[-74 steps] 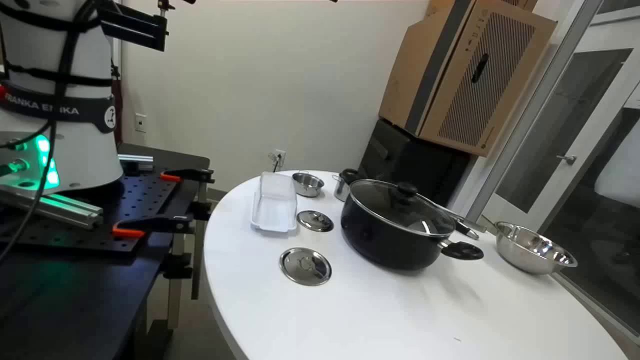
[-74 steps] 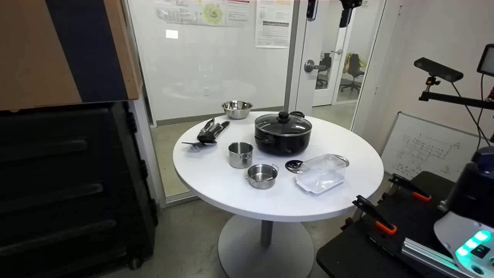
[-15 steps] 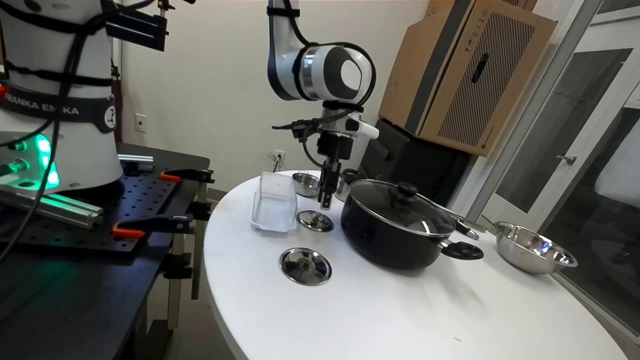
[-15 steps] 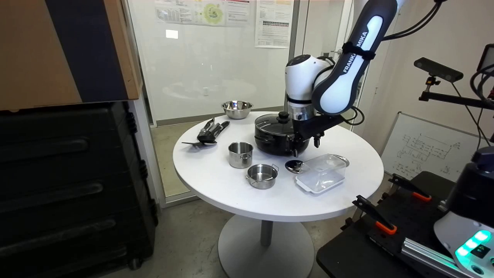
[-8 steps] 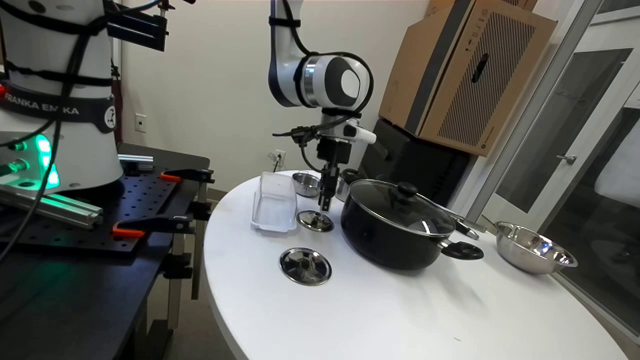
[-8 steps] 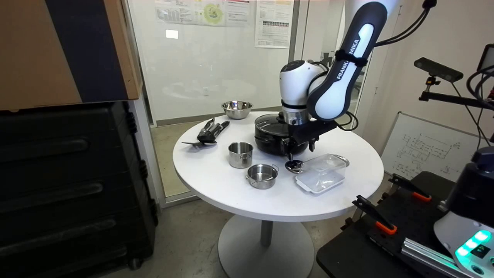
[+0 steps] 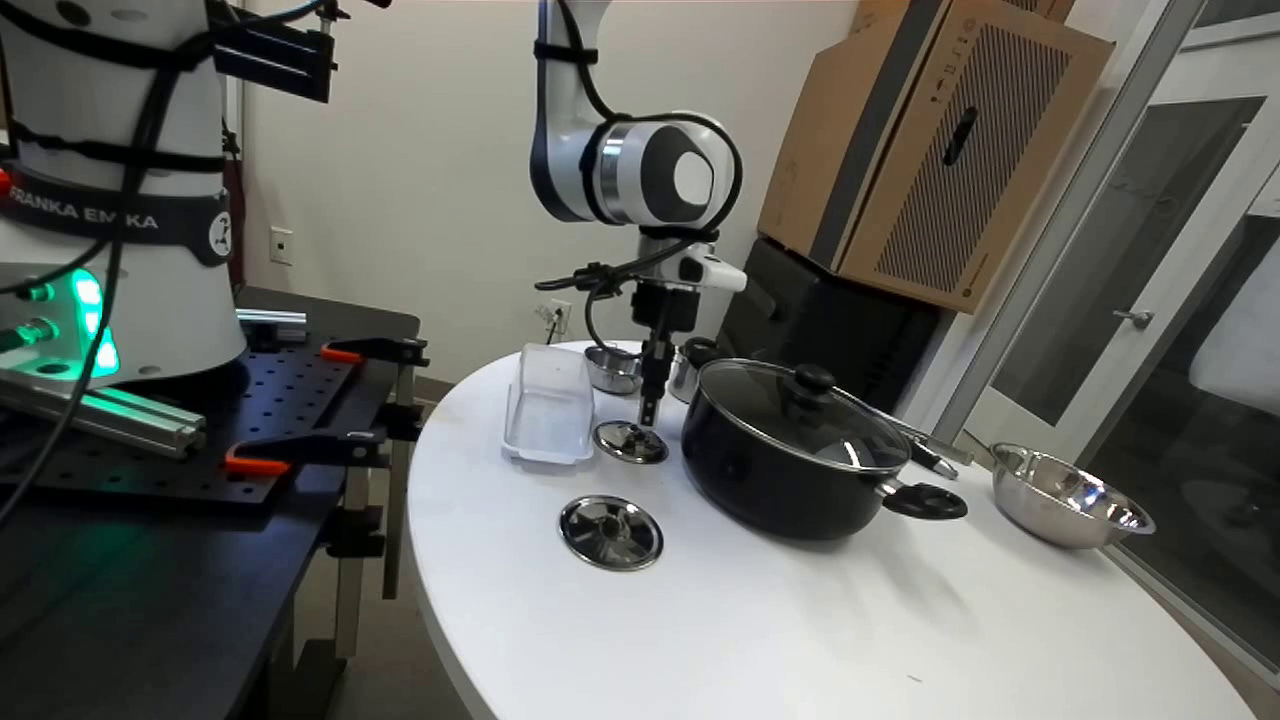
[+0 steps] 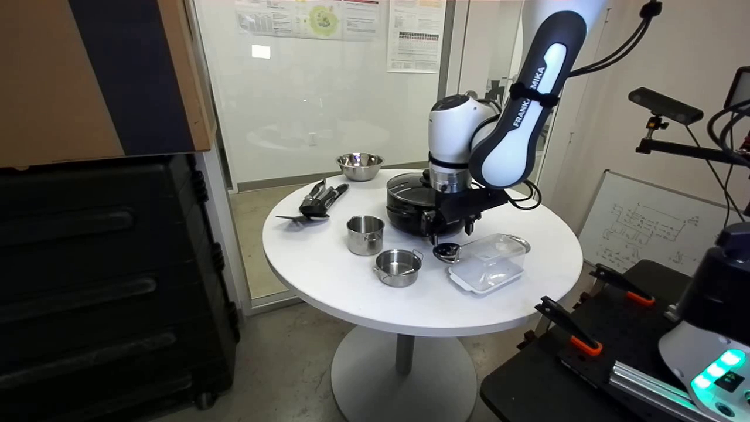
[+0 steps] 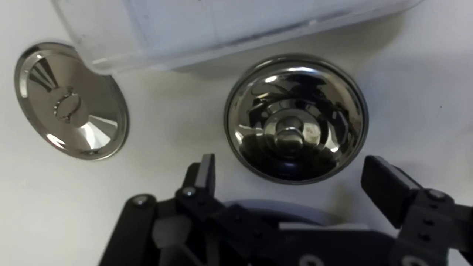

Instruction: Put the left lid on the silver pot closest to you

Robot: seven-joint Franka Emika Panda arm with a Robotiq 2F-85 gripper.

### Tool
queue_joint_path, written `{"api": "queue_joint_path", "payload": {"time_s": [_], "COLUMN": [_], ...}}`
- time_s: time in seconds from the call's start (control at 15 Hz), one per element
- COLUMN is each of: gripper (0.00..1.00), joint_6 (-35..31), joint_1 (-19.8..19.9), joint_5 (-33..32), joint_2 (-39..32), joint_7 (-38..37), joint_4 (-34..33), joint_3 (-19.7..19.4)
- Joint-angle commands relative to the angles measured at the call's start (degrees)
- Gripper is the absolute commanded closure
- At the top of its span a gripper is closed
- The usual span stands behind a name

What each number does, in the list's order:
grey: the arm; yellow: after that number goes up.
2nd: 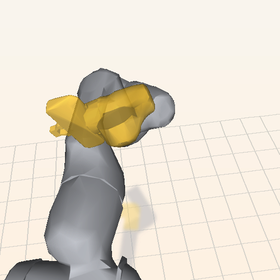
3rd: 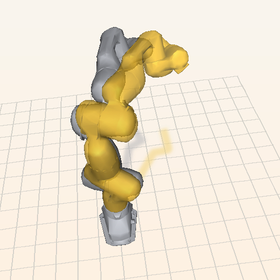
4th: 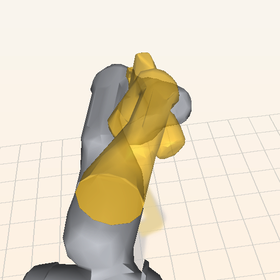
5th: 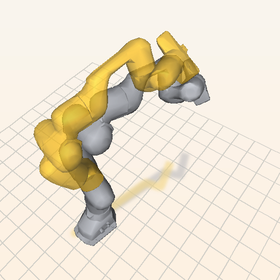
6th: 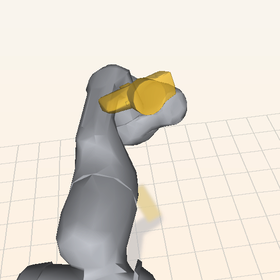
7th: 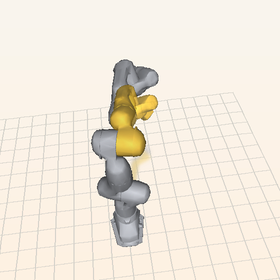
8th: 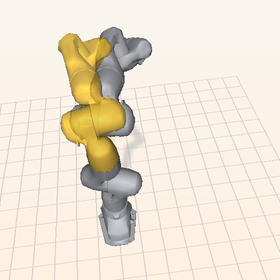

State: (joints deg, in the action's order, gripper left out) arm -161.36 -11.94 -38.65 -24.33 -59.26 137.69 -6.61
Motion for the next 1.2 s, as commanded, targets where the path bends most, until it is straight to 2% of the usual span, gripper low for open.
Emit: {"api": "queue_joint_path", "payload": {"time_s": [0.0,0.4,1.13], "gripper": [0.01,0.05,0.08], "joint_6": [-2.54,-3.20,-4.51], "joint_1": [0.21,0.03,-0.65], "joint_5": [-0.58,-0.92,-1.46], "joint_2": [0.24,-0.12,-1.48], "joint_7": [-1.06,-1.19,-1.64], "joint_4": [1.59,2.52,1.94], "joint_3": [-0.63,-1.37,-2.14]}}
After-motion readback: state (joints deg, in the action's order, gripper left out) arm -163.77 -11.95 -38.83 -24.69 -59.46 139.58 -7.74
